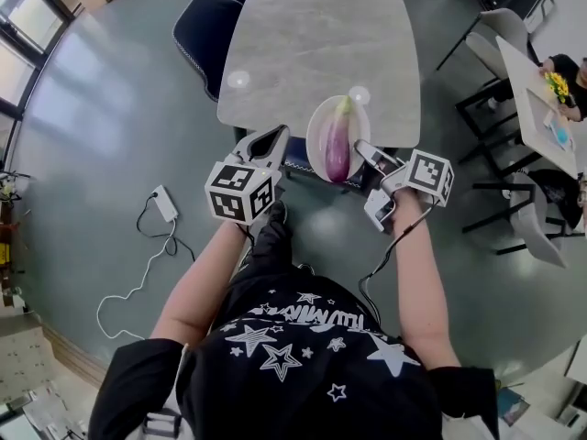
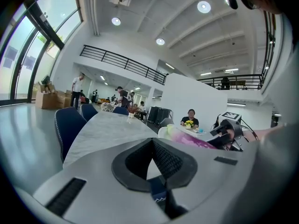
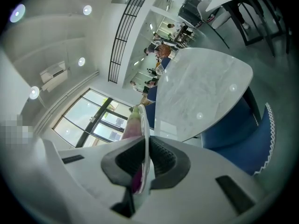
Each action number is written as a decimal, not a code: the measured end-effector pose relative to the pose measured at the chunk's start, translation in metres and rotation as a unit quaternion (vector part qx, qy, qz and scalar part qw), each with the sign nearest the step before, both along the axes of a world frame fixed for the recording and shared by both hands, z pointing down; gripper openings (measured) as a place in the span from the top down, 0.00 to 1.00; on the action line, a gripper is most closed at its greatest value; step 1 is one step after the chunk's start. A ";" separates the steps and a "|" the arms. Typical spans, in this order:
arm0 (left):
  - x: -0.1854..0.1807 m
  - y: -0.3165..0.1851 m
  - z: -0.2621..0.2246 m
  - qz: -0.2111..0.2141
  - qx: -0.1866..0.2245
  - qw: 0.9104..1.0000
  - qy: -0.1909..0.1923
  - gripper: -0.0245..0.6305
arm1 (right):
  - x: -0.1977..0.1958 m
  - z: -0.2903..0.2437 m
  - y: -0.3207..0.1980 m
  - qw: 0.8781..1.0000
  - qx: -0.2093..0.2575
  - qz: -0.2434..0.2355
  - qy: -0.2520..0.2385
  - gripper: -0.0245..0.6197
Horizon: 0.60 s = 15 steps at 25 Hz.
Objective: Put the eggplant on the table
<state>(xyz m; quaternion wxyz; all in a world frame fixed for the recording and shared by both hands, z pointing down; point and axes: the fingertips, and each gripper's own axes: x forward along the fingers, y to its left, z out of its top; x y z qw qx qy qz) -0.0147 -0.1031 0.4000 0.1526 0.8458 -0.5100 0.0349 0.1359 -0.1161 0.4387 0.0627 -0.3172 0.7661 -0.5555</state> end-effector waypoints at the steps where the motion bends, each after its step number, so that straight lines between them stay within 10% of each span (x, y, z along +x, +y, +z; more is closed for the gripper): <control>1: -0.002 -0.016 0.000 0.003 -0.003 1.000 0.000 0.95 | -0.003 0.000 -0.014 1.000 -0.004 0.002 0.000 0.93; 15: -0.040 -0.177 0.008 0.045 -0.023 0.999 0.014 0.95 | -0.040 0.004 -0.161 0.999 -0.027 0.043 0.010 0.93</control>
